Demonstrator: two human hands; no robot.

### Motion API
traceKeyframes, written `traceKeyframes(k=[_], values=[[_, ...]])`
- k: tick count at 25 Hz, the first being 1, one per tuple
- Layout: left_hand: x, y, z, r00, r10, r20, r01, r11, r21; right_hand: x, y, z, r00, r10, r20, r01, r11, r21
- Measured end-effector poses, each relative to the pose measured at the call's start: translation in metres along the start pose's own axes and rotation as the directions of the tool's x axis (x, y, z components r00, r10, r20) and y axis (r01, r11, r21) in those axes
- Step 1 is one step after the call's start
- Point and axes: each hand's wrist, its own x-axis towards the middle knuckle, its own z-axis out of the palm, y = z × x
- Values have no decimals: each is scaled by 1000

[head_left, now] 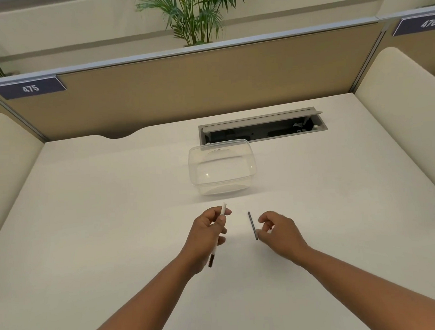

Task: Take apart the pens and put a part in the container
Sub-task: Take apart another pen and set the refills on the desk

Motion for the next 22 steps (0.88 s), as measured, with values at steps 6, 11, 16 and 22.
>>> traceKeyframes(k=[6, 11, 16, 22], values=[[-1, 10, 12, 979, -192, -61, 138, 860, -492, -34, -35, 11, 847, -105, 520, -86, 940, 330], [-7, 6, 4, 968, -218, -121, 135, 866, -482, -38, -37, 2, 900, -95, 426, -196, 784, 589], [-16, -11, 6, 970, -224, -89, 177, 912, -371, -28, -44, -3, 954, 34, 297, -274, 499, 822], [-18, -24, 10, 997, -74, -15, 71, 990, -123, -26, -51, 2, 990, -46, 135, -66, 695, 716]])
